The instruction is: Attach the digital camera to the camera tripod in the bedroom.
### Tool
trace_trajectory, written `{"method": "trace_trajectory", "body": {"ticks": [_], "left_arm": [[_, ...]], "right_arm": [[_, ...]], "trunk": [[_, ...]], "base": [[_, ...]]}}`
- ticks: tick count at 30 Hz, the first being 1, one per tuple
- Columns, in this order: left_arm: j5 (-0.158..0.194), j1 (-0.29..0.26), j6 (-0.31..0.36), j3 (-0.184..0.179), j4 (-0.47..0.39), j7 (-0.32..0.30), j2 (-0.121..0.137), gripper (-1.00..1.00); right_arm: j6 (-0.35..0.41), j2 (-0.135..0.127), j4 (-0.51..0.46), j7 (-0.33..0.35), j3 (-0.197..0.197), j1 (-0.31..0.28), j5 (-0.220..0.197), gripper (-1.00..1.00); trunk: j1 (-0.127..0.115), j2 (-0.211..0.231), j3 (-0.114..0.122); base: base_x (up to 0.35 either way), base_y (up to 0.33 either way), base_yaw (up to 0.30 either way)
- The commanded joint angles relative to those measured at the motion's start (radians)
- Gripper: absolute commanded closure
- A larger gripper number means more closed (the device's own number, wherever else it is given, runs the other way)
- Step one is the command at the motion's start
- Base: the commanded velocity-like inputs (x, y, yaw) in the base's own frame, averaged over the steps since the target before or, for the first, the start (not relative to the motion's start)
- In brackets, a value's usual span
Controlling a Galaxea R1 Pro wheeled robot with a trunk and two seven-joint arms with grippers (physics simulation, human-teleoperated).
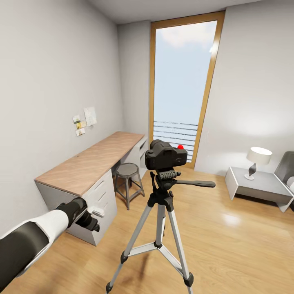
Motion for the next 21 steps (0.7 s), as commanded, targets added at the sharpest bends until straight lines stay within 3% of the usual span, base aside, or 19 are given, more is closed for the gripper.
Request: {"method": "trace_trajectory", "body": {"ticks": [1,7,10,14,21], "left_arm": [[0.009,0.008,0.000,-0.008,-0.002,-0.001,0.002,-1.00],[0.011,0.073,-0.017,-0.007,-0.001,0.041,0.014,-1.00],[0.012,0.138,-0.022,-0.006,-0.001,0.118,0.021,-1.00],[0.012,0.185,-0.024,-0.005,0.000,0.169,0.030,-1.00],[0.013,0.243,-0.025,-0.005,0.001,0.189,0.051,-1.00]], "right_arm": [[0.033,-0.001,0.004,-0.025,-0.006,-0.001,0.010,-1.00],[0.221,-0.001,0.004,-0.159,-0.006,0.001,0.011,-1.00],[0.308,-0.002,0.004,-0.210,-0.006,0.012,0.011,-1.00],[0.344,-0.002,0.004,-0.226,-0.006,0.038,0.011,-1.00],[0.357,-0.002,0.004,-0.229,-0.006,0.065,0.011,-1.00]], "trunk": [[0.001,-0.002,-0.002],[0.001,-0.002,-0.002],[0.001,-0.002,-0.002],[0.001,-0.002,-0.002],[0.001,-0.002,-0.002]], "base": [[0.000,0.000,0.000],[0.000,0.000,0.000],[0.000,0.000,0.000],[0.000,0.000,0.000],[0.000,0.000,0.000]]}}
